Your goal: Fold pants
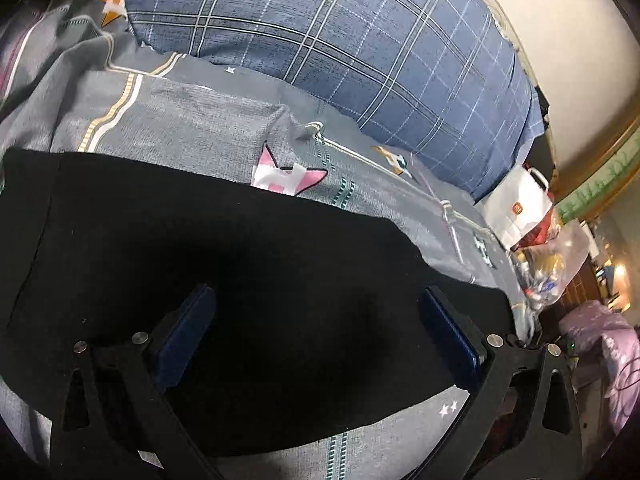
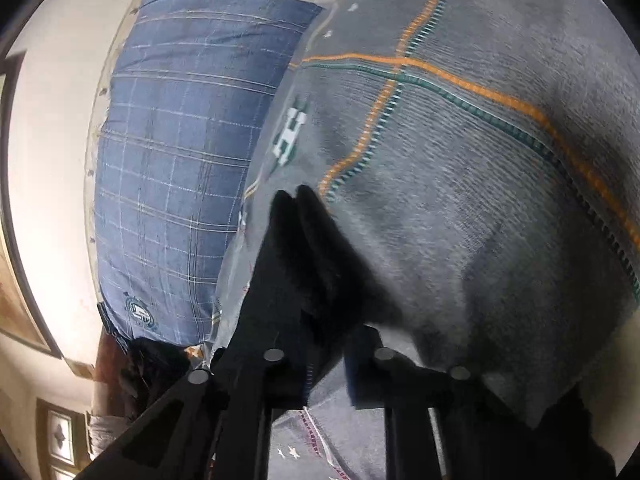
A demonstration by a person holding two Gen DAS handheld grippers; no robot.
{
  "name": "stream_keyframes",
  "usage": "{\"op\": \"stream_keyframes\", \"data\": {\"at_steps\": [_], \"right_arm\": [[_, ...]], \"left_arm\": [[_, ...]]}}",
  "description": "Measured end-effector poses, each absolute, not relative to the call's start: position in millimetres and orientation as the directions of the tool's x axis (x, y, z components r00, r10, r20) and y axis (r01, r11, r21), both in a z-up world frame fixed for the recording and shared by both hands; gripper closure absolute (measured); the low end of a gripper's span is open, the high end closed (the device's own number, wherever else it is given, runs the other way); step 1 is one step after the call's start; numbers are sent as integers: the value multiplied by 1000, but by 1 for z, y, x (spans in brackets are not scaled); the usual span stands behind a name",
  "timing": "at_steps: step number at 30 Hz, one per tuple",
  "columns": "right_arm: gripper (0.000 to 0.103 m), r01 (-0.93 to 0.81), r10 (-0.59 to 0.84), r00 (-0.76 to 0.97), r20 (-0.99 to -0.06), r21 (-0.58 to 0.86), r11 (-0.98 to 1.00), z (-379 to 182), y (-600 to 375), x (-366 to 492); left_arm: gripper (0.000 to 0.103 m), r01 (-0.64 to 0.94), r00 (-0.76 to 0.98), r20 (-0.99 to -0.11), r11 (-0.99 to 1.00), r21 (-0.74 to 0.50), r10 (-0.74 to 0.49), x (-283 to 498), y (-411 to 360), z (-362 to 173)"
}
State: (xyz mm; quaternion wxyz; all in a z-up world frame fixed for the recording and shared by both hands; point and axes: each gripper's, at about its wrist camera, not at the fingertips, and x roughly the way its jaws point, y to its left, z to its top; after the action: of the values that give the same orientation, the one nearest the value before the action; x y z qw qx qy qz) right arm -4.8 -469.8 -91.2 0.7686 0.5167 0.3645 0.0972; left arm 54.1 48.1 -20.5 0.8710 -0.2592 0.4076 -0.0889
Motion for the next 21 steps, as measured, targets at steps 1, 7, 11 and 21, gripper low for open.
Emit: {"op": "stream_keyframes", "data": {"at_steps": [1,7,11,21], "right_arm": [[93,216,521,719,-461,860,463,-88,-468,-5],[94,53,450,774,-446,754,655,-41,-437,-8],[94,-179,522,788,-326,691,701,-6,-386,-10],[94,-378,742,593,-312,706,599,-23,-244,27]], "left_arm": [[2,-59,654,-659,844,-533,-371,53,49,-20],[2,-60,665,-653,845,-531,-363,56,46,-20],[2,-80,669,-627,800,-595,-400,59,55,-20],[2,-116,691,-554,685,-719,-464,59,79,-22]]}}
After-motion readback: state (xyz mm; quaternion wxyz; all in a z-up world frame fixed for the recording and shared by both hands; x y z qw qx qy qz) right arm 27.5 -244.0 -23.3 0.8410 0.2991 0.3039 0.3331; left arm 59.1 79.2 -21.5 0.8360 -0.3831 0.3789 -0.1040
